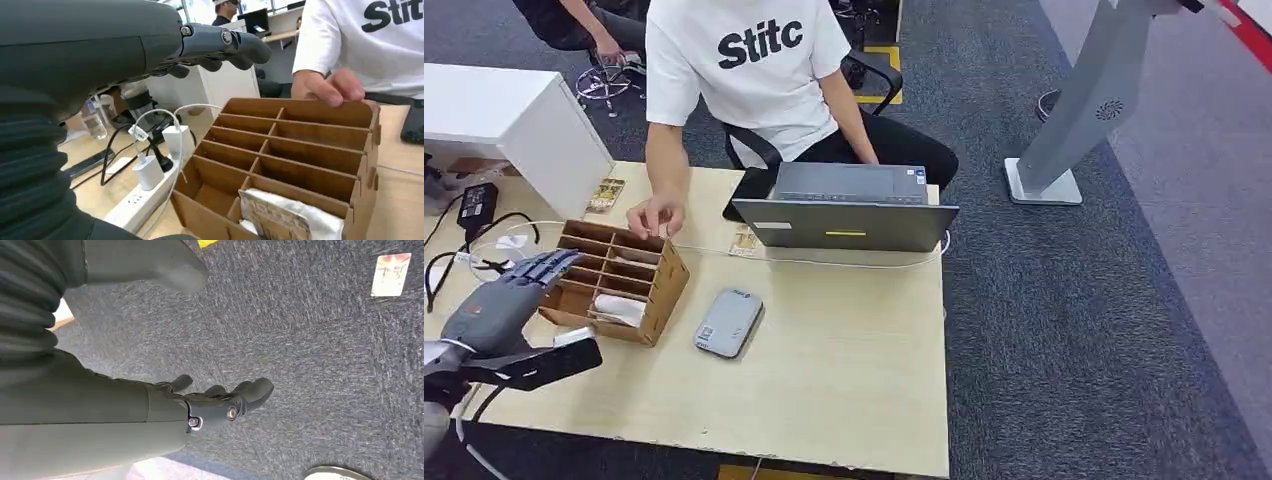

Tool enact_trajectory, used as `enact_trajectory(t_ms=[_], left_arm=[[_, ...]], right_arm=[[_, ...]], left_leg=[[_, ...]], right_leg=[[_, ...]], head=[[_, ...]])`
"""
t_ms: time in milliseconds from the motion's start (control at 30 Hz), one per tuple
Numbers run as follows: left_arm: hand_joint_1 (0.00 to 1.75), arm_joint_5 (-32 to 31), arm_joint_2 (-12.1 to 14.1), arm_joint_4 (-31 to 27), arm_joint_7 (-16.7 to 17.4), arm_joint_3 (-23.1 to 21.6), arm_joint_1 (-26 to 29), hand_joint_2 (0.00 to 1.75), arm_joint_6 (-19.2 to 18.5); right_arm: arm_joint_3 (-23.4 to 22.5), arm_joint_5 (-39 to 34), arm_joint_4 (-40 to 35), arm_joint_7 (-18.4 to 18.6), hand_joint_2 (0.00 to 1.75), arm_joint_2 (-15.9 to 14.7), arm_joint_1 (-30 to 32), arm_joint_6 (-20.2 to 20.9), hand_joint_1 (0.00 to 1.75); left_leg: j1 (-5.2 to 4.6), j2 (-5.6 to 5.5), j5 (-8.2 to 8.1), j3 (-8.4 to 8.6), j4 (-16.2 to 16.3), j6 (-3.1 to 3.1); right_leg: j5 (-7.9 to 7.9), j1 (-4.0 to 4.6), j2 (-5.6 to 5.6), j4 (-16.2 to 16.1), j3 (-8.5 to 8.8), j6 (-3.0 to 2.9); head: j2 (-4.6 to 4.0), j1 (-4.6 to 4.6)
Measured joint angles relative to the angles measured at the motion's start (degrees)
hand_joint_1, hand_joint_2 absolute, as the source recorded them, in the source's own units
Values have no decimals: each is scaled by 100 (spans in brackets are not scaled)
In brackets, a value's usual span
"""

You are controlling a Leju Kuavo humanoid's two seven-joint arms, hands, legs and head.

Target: Pass the card to the sensor for recognition and then transmit it.

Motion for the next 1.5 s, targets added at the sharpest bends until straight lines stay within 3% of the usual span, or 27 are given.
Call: enact_trajectory(t_ms=[267, 867, 900, 933, 1067, 1100, 1233, 1300, 1367, 1500], left_arm=[[0, -361, -319, 566, 81, -199, 87, 175, 444], [0, -557, -638, 1042, 179, -273, 188, 175, 680], [3, -572, -645, 1049, 179, -273, 207, 175, 699], [23, -599, -656, 1056, 181, -273, 226, 175, 721], [42, -800, -719, 1084, 188, -273, 301, 175, 866], [56, -888, -743, 1108, 195, -273, 313, 175, 933], [56, -1077, -861, 1224, 192, -265, 331, 175, 1058], [110, -1125, -909, 1283, 192, -258, 335, 175, 1110], [150, -1147, -959, 1316, 192, -247, 338, 175, 1132], [155, -1290, -1082, 1412, 208, -177, 336, 175, 1305]], right_arm=[[17, 66, 0, 9, 175, 0, -3, 9, 0], [61, 101, 0, 2, 175, 0, -2, 9, 0], [63, 103, 0, 0, 175, 0, -2, 9, 0], [68, 107, 0, 0, 175, 0, -1, 9, 0], [96, 127, 0, 0, 175, 0, -1, 9, 0], [111, 135, 0, 0, 175, 0, -1, 9, 0], [140, 144, 0, 7, 175, 0, -2, 9, 0], [146, 148, 0, 9, 175, 0, -1, 9, 0], [149, 159, 0, 9, 175, 0, -2, 9, 0], [151, 170, 0, 9, 175, 0, -1, 9, 0]], left_leg=[[0, 1, 0, 0, 0, 0], [0, 0, 0, -1, 0, 0], [0, 0, 0, -1, 0, 0], [0, 0, 0, -1, 0, 0], [0, 0, 0, -1, 0, 0], [0, -1, 0, -1, 0, 0], [0, -1, 0, -1, 0, 0], [0, 0, 0, -1, 0, 0], [0, -1, 0, -1, 0, 0], [0, -1, 0, -1, 0, 0]], right_leg=[[0, 0, 1, 0, -1, 0], [0, 0, 0, 0, 0, 0], [0, 0, 0, 0, 0, 0], [0, 0, 0, 0, 0, 0], [0, 0, 0, 0, 0, 0], [0, 0, 0, -1, 0, 0], [0, 0, -1, -1, 0, 0], [0, 0, -1, 0, 0, 0], [1, 0, -1, 0, 0, 0], [0, 0, -1, 0, 0, 0]], head=[[0, -2], [0, -2], [0, -2], [0, -2], [0, 0], [0, -2], [0, 0], [0, -2], [0, -2], [0, -2]])
